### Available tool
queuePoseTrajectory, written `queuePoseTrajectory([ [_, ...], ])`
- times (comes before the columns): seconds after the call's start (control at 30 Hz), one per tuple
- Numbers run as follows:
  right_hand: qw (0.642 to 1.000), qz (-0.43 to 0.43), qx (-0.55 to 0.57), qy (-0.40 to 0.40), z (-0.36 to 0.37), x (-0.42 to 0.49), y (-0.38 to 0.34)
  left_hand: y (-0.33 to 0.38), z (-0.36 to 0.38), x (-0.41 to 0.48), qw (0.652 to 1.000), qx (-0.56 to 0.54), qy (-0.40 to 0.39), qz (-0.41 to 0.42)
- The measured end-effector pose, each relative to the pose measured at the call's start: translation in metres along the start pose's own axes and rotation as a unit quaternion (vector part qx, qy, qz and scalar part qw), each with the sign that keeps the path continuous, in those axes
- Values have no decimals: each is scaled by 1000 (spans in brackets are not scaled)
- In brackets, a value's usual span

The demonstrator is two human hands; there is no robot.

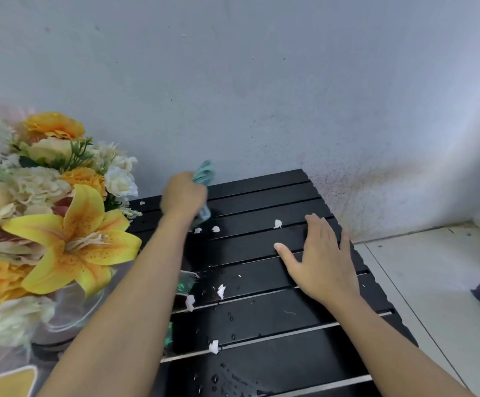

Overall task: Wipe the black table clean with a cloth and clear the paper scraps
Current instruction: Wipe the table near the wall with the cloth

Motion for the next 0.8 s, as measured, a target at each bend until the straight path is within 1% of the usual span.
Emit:
queuePoseTrajectory([
  [0.07,1000,-6,-8,-3,0,-1,-1,-27,-5,-12,992,102,27,-71],
  [0.1,1000,-6,-8,-8,0,0,-1,-32,3,-26,986,141,27,-85],
  [0.13,1000,-7,-5,-14,0,1,-2,-29,13,-44,983,163,30,-77],
  [0.17,1000,-10,-2,-22,-1,1,-2,-22,26,-60,984,166,28,-52],
  [0.2,999,-14,2,-33,-2,2,-2,-9,39,-75,987,162,6,-7],
  [0.23,999,-19,10,-47,-5,0,-1,3,48,-88,988,141,-36,43],
  [0.27,998,-22,23,-55,-8,-2,0,12,51,-96,986,95,-107,82],
  [0.3,998,-19,34,-57,-13,-7,4,18,48,-94,980,38,-178,84],
  [0.33,998,-12,32,-61,-18,-14,9,21,36,-89,974,-19,-220,52],
  [0.37,998,-6,14,-68,-22,-24,16,17,22,-78,974,-63,-217,13],
  [0.4,997,-1,-13,-79,-25,-35,24,12,4,-71,981,-80,-176,-14],
  [0.43,995,4,-39,-89,-26,-46,32,5,-13,-63,991,-65,-110,-33],
  [0.47,994,9,-60,-96,-26,-57,37,-6,-26,-58,998,-28,-36,-47],
  [0.5,992,11,-76,-96,-25,-65,40,-16,-34,-56,997,22,23,-64],
  [0.53,992,11,-86,-88,-23,-69,41,-22,-37,-57,992,67,53,-92],
  [0.6,993,9,-97,-70,-20,-70,39,-29,-23,-65,981,117,58,-141],
  [0.63,993,10,-98,-65,-19,-70,38,-30,-11,-68,978,136,60,-144],
  [0.67,993,11,-99,-62,-18,-69,37,-25,3,-71,979,145,62,-127],
  [0.73,993,7,-101,-59,-17,-69,37,-6,32,-88,988,134,34,-66],
  [0.8,993,5,-96,-66,-17,-69,39,17,56,-119,990,130,-31,40],
])
Point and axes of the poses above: each hand's wrist, its own x-axis towards the middle knuckle, its own z-axis out of the palm, y = z × x, the point moved 1 cm from there along x, towards the middle knuckle, and after that the axes turned 11 degrees about -x, right-handed, at the moved point
